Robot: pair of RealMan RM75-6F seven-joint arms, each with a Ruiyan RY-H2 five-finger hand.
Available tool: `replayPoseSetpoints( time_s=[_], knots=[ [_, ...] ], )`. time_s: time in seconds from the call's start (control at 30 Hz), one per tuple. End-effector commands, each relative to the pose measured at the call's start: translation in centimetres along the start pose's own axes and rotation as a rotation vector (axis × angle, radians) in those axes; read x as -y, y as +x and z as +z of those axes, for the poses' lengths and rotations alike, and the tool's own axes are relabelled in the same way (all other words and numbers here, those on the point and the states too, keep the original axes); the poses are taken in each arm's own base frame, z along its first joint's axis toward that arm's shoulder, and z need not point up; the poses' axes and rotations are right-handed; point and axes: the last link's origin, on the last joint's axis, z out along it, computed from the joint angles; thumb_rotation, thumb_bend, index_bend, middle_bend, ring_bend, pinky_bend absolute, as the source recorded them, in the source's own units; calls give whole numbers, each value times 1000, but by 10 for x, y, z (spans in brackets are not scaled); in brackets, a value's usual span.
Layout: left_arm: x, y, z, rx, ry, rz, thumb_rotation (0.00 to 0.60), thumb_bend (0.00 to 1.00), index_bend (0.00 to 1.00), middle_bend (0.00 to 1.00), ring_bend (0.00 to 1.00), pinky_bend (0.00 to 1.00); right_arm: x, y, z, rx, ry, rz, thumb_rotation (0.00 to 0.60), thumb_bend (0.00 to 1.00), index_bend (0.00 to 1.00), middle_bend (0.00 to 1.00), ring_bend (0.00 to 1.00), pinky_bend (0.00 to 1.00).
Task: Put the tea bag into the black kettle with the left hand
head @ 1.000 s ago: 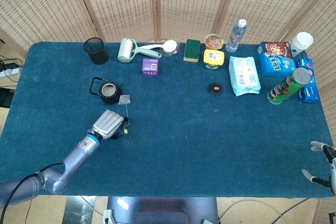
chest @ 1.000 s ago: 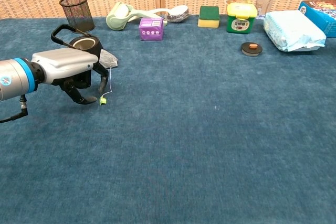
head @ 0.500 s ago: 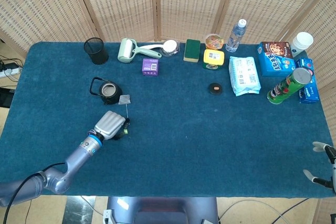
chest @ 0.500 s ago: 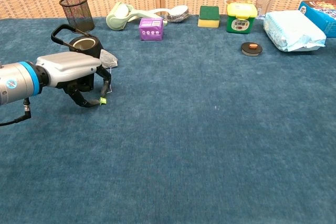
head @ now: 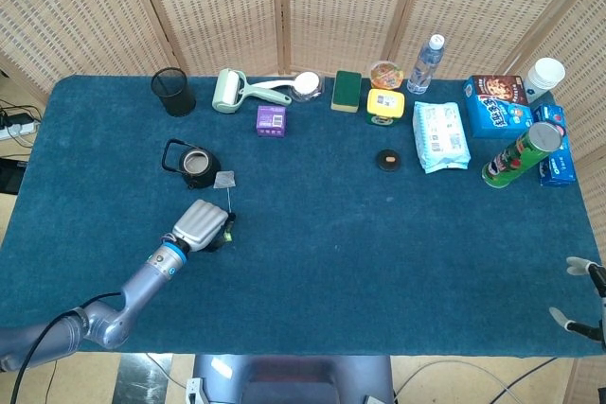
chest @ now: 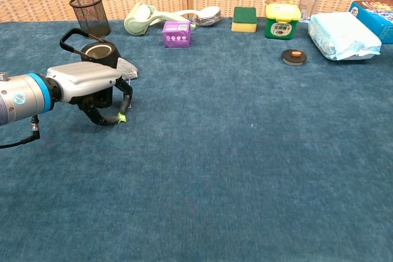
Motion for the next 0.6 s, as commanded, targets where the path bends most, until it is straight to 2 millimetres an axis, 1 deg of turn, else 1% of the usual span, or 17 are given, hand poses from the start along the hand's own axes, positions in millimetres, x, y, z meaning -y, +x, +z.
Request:
replayPoseSetpoints(
  time_s=[0.03, 0.3, 0.6],
  knots=[
    [0, -1, 1, 4, 2, -2, 600, 434, 505, 1000, 980, 899, 0, 0, 0, 1, -1, 1, 600, 99, 262, 366, 303, 421],
    [-1, -2, 2, 11, 1, -3, 600, 447, 505, 1000, 980, 899, -2, -1, 2, 2, -6, 1, 600, 99, 262, 366, 303, 421],
    [-4, -3, 0, 18, -5, -3, 600, 447, 505, 1000, 981, 899, -3, 0, -1, -1, -7, 3, 600, 99, 262, 366, 303, 421]
  ],
)
